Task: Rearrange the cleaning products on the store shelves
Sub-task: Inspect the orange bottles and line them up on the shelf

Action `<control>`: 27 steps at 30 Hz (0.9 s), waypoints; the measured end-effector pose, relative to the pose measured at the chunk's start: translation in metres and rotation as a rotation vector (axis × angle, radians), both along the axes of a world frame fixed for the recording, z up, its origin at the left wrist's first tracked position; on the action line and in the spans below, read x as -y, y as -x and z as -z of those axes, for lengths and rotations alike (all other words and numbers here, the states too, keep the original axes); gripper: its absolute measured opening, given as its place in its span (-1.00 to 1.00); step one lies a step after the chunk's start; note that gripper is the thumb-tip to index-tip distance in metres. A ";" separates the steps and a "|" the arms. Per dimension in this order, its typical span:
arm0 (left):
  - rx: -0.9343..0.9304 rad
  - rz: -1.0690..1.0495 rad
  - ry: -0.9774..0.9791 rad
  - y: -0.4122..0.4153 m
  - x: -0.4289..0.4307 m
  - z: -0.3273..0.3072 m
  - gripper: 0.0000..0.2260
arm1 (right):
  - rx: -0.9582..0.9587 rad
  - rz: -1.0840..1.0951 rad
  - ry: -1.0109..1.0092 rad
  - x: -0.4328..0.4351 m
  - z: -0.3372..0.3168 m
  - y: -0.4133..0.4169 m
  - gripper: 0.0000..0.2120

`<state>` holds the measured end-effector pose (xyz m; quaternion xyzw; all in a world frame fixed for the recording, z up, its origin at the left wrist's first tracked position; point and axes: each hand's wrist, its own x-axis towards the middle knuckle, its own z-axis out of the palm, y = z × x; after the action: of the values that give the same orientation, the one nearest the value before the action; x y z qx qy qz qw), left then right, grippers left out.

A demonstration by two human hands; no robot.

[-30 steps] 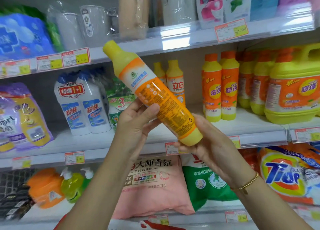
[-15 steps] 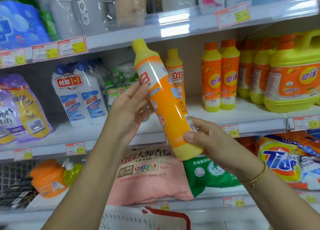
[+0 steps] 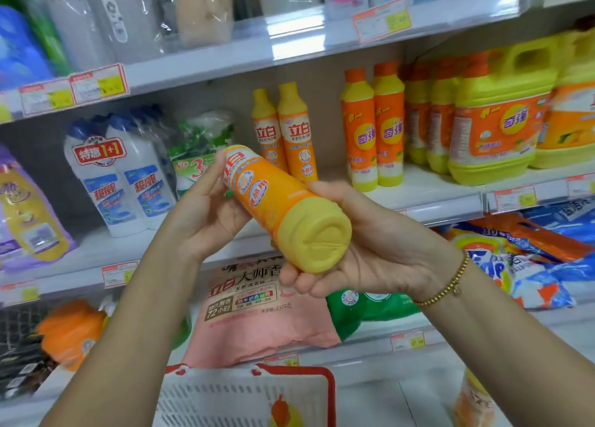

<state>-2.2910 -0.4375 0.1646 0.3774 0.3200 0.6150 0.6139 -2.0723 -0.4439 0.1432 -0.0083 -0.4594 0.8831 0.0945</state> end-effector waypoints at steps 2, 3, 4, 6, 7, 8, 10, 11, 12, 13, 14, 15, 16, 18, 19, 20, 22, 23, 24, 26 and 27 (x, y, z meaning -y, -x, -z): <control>-0.067 0.000 -0.025 -0.006 0.002 -0.002 -0.10 | 0.077 0.024 -0.175 0.000 0.011 -0.014 -0.48; -0.113 -0.014 -0.049 -0.011 0.003 -0.002 -0.13 | 0.139 0.081 -0.269 -0.001 0.018 -0.023 -0.51; -0.171 -0.037 -0.079 -0.017 0.004 -0.001 -0.17 | 0.213 0.162 -0.354 -0.003 0.026 -0.035 -0.53; -0.336 -0.064 -0.136 -0.036 0.007 0.005 -0.28 | 0.370 0.318 -0.490 -0.016 0.043 -0.061 -0.58; -0.419 -0.063 -0.156 -0.049 0.007 0.010 -0.37 | 0.438 0.376 -0.531 -0.024 0.050 -0.076 -0.60; -0.493 -0.053 -0.174 -0.065 0.008 0.018 -0.48 | 0.493 0.437 -0.547 -0.031 0.057 -0.092 -0.63; -0.651 -0.030 -0.187 -0.101 0.007 0.041 -0.64 | 0.592 0.587 -0.551 -0.044 0.068 -0.121 -0.68; -0.742 -0.011 -0.187 -0.121 0.009 0.055 -0.64 | 0.639 0.659 -0.576 -0.050 0.075 -0.135 -0.72; -0.848 0.011 -0.185 -0.138 0.007 0.073 -0.63 | 0.685 0.710 -0.618 -0.056 0.081 -0.148 -0.76; -0.969 0.043 -0.186 -0.153 0.004 0.092 -0.62 | 0.725 0.721 -0.677 -0.060 0.087 -0.159 -0.78; -1.094 0.083 -0.187 -0.164 0.000 0.113 -0.62 | 0.767 0.691 -0.747 -0.062 0.091 -0.168 -0.75; -1.199 0.127 -0.174 -0.174 -0.006 0.135 -0.63 | 0.830 0.631 -0.834 -0.063 0.095 -0.174 -0.69; -1.266 0.162 -0.146 -0.182 -0.011 0.156 -0.66 | 0.902 0.561 -0.923 -0.063 0.099 -0.178 -0.68; -1.318 0.213 -0.050 -0.196 -0.019 0.198 -0.71 | 1.000 0.488 -1.044 -0.064 0.108 -0.183 -0.78; -1.325 0.215 -0.012 -0.202 -0.020 0.217 -0.72 | 1.030 0.484 -1.090 -0.067 0.113 -0.183 -0.83; -1.313 0.216 0.006 -0.207 -0.021 0.235 -0.74 | 1.065 0.482 -1.120 -0.069 0.118 -0.184 -0.86; -1.247 0.226 0.056 -0.216 -0.019 0.264 -0.84 | 1.219 0.410 -1.132 -0.079 0.139 -0.187 -0.84; -1.206 0.232 0.102 -0.219 -0.020 0.277 -0.86 | 1.333 0.337 -1.144 -0.082 0.152 -0.188 -0.80; -1.131 0.232 0.163 -0.223 -0.019 0.284 -0.86 | 1.450 0.261 -1.162 -0.084 0.167 -0.189 -0.76; -0.856 0.188 0.379 -0.234 -0.017 0.302 -0.89 | 1.575 0.145 -1.181 -0.086 0.192 -0.191 -0.69; -0.745 0.154 0.468 -0.239 -0.015 0.307 -0.85 | 1.588 0.114 -1.171 -0.085 0.200 -0.192 -0.69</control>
<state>-2.0517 -0.4227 -0.1419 0.4470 0.6208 0.3004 0.5697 -1.8804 -0.3589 -0.0571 -0.5724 -0.7529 0.2484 -0.2095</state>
